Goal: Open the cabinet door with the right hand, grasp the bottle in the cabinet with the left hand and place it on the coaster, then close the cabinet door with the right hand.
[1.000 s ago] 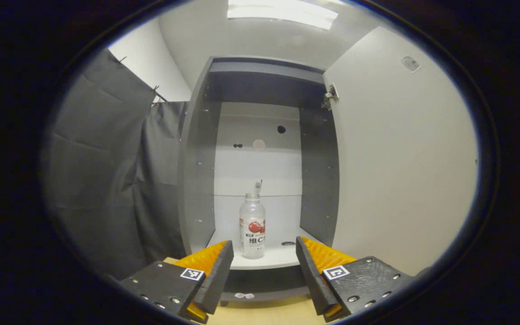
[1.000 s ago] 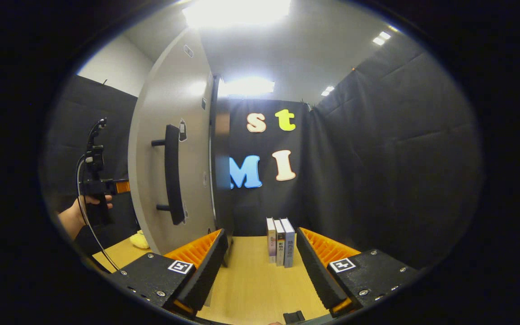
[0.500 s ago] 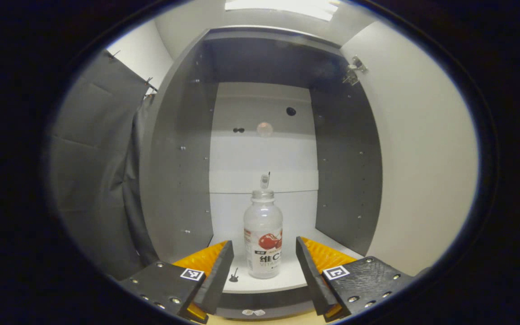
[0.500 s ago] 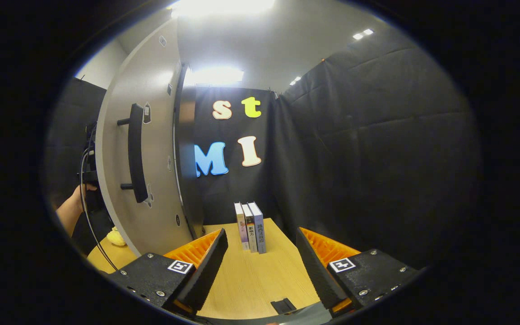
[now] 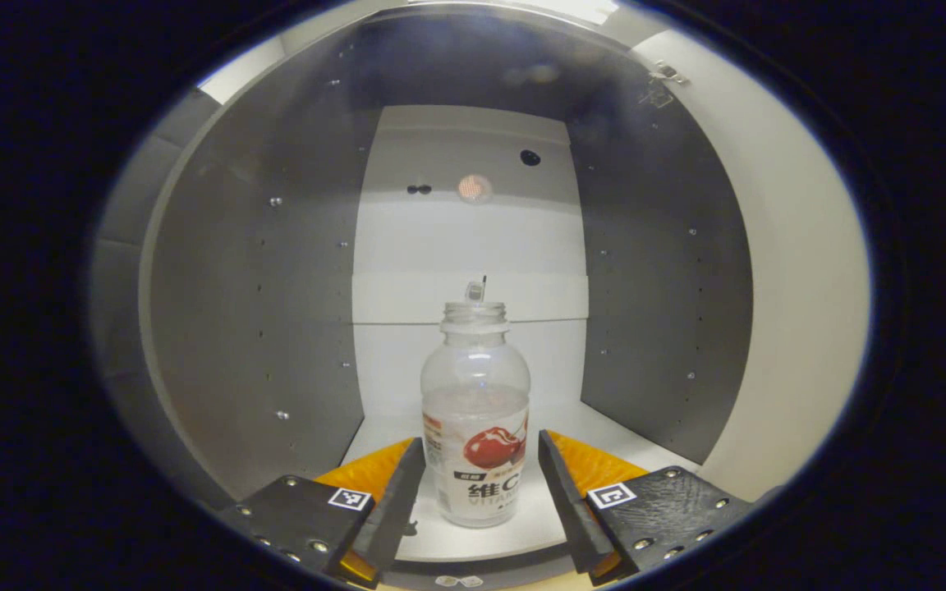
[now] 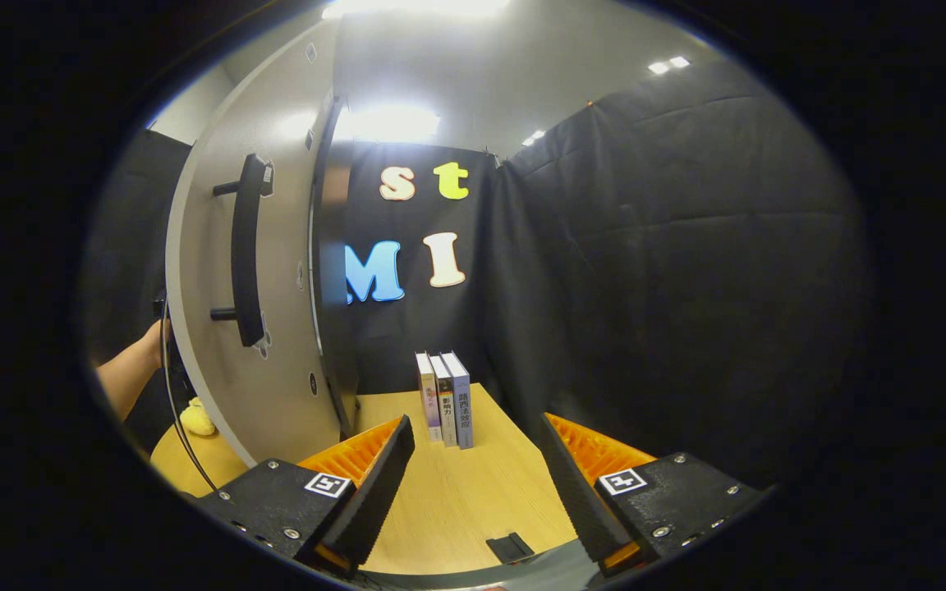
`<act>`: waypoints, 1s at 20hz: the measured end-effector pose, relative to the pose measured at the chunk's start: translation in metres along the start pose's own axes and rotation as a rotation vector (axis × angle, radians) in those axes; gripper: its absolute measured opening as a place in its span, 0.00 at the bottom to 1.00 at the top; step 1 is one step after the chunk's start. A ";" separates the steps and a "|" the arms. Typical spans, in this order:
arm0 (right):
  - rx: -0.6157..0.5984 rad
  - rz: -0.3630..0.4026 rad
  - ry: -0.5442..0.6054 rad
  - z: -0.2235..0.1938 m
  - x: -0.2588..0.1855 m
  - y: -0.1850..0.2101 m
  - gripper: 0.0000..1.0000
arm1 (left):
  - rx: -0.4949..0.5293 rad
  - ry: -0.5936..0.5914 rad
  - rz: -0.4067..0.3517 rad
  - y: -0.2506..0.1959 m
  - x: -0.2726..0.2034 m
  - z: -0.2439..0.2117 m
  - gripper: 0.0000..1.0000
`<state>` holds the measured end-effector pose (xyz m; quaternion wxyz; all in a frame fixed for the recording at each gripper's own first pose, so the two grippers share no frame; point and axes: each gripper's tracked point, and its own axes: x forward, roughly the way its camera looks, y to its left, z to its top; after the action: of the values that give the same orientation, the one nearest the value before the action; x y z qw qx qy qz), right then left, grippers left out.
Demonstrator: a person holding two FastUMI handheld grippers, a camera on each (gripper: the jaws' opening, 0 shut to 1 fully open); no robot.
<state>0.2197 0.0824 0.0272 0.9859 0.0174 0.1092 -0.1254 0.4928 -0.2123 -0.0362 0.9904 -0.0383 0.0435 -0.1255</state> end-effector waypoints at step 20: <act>-0.011 0.200 -0.061 0.008 -0.006 0.019 0.94 | 0.019 -0.175 0.021 0.004 -0.171 0.061 0.70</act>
<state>0.2206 0.1016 0.0365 0.9965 0.0189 0.0776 -0.0265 0.3344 -0.1612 0.0368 0.9920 -0.0391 -0.0439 -0.1118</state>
